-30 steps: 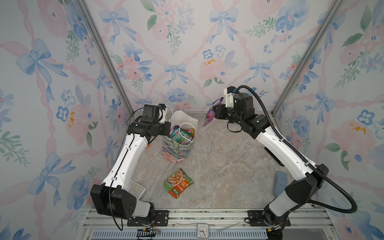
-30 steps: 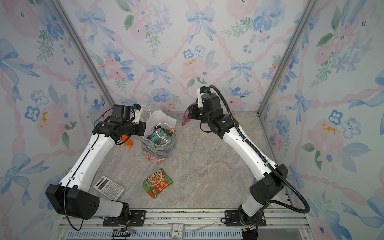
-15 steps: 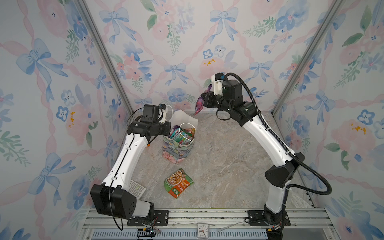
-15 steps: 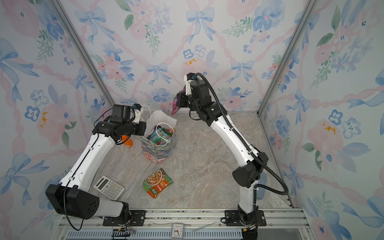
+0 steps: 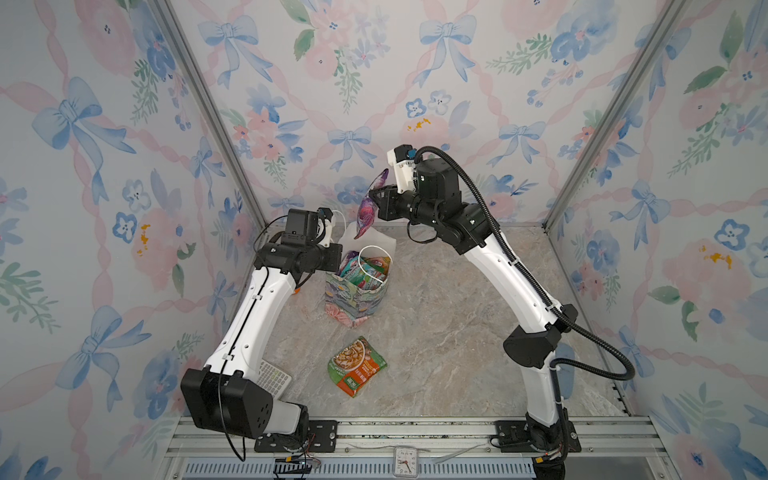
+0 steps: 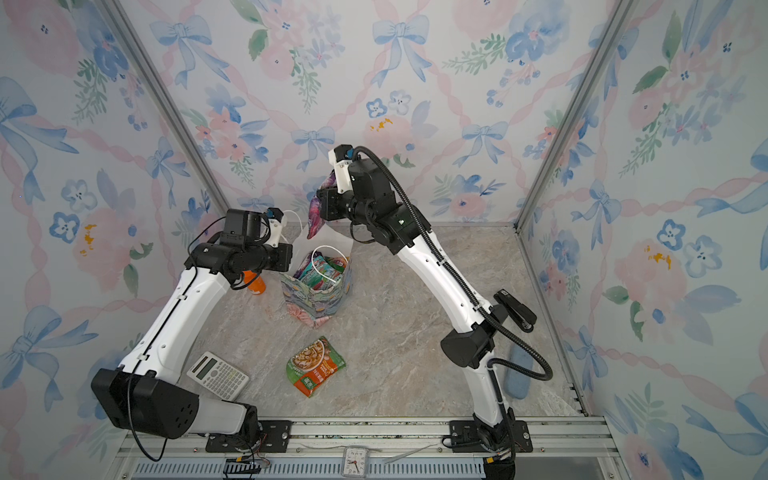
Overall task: Place the snacks into the paper bag
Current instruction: 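Lift the purple packet and carry it over the bag opening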
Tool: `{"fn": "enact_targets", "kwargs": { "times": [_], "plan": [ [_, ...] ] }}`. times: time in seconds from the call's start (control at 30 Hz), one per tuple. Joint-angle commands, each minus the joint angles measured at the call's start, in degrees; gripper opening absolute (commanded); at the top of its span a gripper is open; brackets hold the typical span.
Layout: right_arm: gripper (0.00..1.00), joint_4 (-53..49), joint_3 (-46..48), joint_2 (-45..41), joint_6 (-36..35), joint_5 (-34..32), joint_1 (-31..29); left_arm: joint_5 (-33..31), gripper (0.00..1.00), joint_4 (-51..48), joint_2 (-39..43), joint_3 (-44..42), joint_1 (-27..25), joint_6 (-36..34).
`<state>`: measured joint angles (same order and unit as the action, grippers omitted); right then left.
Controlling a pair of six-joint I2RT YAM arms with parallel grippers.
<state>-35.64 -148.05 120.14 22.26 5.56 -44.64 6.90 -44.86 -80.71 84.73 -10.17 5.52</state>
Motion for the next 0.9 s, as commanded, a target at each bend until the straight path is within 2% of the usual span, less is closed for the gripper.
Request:
{"fn": "enact_targets", "kwargs": {
  "times": [0.0,0.2,0.87],
  "plan": [
    [0.0,1.0,0.5,0.1,-0.3,1.1,-1.2,1.5,0.0,1.4,1.6,-0.1,0.0,-1.0],
    [0.0,2.0,4.5,-0.7,0.3,1.9,-2.5,1.5,0.0,1.4,1.5,-0.1,0.0,-1.0],
    [0.0,3.2,9.4,-0.2,2.2,3.6,-5.3,1.2,0.0,1.4,1.8,-0.2,0.0,-1.2]
  ]
}}
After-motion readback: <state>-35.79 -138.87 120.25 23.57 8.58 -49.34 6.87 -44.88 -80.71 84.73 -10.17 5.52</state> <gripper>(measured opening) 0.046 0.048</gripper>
